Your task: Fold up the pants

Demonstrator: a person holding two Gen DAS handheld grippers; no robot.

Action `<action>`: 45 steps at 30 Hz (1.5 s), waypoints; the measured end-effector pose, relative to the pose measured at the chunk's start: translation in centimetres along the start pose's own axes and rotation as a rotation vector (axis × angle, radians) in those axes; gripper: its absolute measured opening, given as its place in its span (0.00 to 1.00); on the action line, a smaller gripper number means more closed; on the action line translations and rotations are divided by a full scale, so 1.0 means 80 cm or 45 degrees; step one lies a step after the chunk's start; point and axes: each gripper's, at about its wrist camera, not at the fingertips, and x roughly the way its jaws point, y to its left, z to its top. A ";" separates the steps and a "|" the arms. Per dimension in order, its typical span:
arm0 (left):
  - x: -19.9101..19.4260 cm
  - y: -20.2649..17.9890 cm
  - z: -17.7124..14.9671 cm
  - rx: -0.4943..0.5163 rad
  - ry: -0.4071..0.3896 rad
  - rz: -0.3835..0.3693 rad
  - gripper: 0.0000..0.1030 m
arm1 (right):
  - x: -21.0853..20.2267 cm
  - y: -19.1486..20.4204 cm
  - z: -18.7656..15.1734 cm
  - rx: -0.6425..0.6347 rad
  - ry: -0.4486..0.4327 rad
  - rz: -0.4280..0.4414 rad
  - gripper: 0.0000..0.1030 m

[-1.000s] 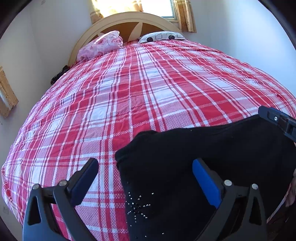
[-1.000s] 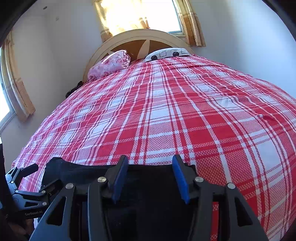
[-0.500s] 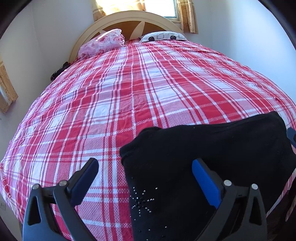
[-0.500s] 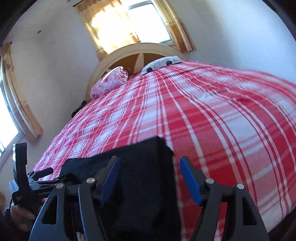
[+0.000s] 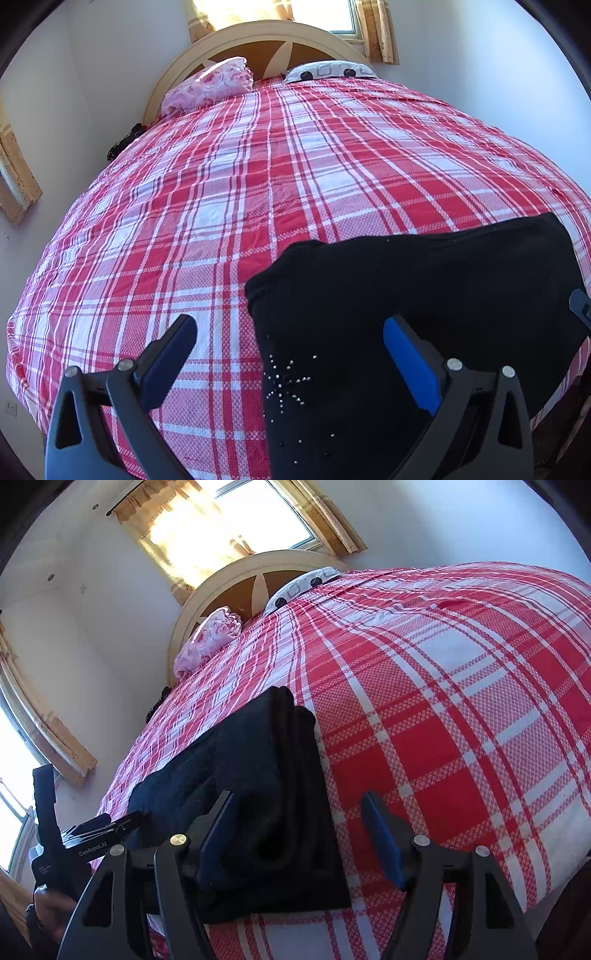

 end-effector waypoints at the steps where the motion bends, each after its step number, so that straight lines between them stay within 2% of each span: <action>1: 0.000 0.000 0.000 0.001 0.000 0.000 1.00 | 0.000 0.001 -0.001 0.000 0.003 0.001 0.71; 11: -0.005 0.007 -0.012 -0.023 0.003 -0.039 1.00 | -0.002 0.017 -0.018 -0.064 0.034 -0.025 0.75; 16: -0.015 0.030 -0.019 -0.080 -0.021 -0.134 1.00 | -0.006 0.021 -0.019 -0.080 0.053 -0.042 0.75; 20: -0.019 0.043 -0.020 -0.130 -0.070 -0.180 1.00 | -0.026 0.017 -0.012 -0.062 -0.028 -0.040 0.75; 22: -0.013 0.043 -0.019 -0.144 -0.044 -0.187 1.00 | -0.027 0.014 -0.003 -0.067 -0.044 -0.050 0.75; 25: 0.002 0.043 -0.023 -0.178 0.022 -0.245 1.00 | -0.012 0.007 0.005 -0.055 -0.002 -0.054 0.75; 27: 0.008 0.043 -0.027 -0.199 0.044 -0.272 1.00 | 0.002 0.006 -0.001 -0.043 0.043 -0.036 0.76; 29: 0.013 0.042 -0.030 -0.205 0.058 -0.280 1.00 | -0.001 0.011 -0.005 -0.071 0.017 -0.040 0.76; 35: 0.025 0.040 -0.034 -0.269 0.139 -0.291 1.00 | -0.006 0.021 -0.024 -0.058 0.068 0.043 0.76; 40: 0.024 0.039 -0.037 -0.302 0.157 -0.304 1.00 | -0.006 0.016 -0.027 0.040 0.096 0.118 0.77; 45: 0.024 0.052 -0.038 -0.318 0.161 -0.408 1.00 | -0.004 0.016 -0.026 0.081 0.102 0.149 0.77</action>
